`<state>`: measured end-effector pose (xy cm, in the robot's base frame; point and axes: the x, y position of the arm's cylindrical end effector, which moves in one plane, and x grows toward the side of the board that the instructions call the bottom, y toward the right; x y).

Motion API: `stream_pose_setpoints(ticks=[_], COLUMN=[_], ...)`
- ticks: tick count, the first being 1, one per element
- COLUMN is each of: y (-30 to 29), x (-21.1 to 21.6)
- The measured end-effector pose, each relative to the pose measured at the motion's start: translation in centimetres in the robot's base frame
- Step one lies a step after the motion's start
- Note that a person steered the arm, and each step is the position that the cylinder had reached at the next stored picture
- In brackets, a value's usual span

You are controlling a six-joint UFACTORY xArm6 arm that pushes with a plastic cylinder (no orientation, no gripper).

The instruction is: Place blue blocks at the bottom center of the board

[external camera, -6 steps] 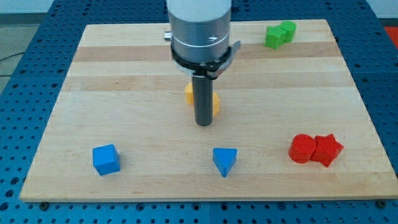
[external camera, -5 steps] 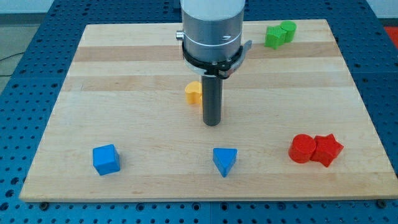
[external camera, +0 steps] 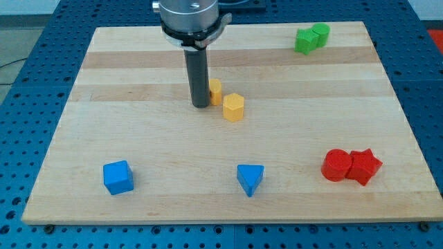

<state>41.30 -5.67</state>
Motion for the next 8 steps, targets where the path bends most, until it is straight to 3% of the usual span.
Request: stream_pose_setpoints(ticks=[1, 2, 3, 5, 6, 8], y=[-0.8, 3.0, 10.5, 10.9, 10.9, 3.8], x=[1.4, 7.2, 8.1, 15.9, 16.7, 17.7])
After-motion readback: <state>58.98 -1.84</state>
